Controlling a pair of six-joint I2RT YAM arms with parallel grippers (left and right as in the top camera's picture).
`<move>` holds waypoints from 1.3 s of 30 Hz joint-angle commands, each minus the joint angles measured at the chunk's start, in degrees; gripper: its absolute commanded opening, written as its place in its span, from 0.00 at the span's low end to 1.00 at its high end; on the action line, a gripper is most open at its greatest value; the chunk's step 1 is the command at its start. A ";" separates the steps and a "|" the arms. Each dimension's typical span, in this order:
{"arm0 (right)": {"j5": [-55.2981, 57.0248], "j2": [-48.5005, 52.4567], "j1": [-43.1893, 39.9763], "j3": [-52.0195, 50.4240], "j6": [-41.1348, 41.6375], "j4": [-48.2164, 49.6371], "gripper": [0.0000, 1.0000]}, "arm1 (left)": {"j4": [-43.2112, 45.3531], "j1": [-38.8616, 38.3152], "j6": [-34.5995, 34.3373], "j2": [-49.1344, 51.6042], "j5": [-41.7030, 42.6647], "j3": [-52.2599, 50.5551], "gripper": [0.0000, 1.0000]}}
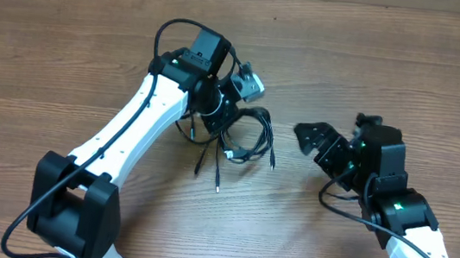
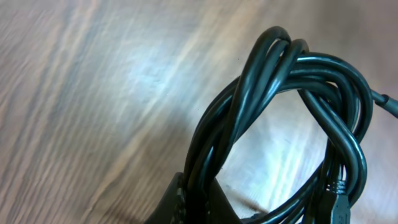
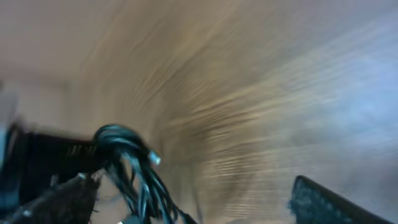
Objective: Untangle cables
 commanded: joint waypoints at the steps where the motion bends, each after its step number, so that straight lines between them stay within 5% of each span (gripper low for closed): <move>1: -11.21 -0.13 -0.07 -0.07 -20.94 2.40 1.00 | -3.04 0.24 12.83 -1.01 8.28 1.11 0.04; 4: -17.99 -0.04 -0.07 -0.07 -28.17 4.22 0.99 | -5.60 0.24 16.48 -1.01 11.30 1.14 0.04; 10: -23.74 2.12 -0.07 -0.07 -35.39 4.90 0.82 | -8.17 0.26 22.75 -1.01 21.18 1.11 0.04; 17: -32.50 6.69 -0.07 -0.07 -41.35 6.14 0.62 | -8.17 0.26 23.65 -1.01 22.91 1.09 0.04; 26: -36.63 8.41 -0.07 -0.07 -42.01 8.04 0.05 | -8.17 0.26 23.61 -1.01 22.49 1.09 0.04; 39: -37.09 7.04 -0.13 -0.02 -31.50 11.08 0.04 | -7.10 1.73 14.82 -1.01 11.13 1.09 0.04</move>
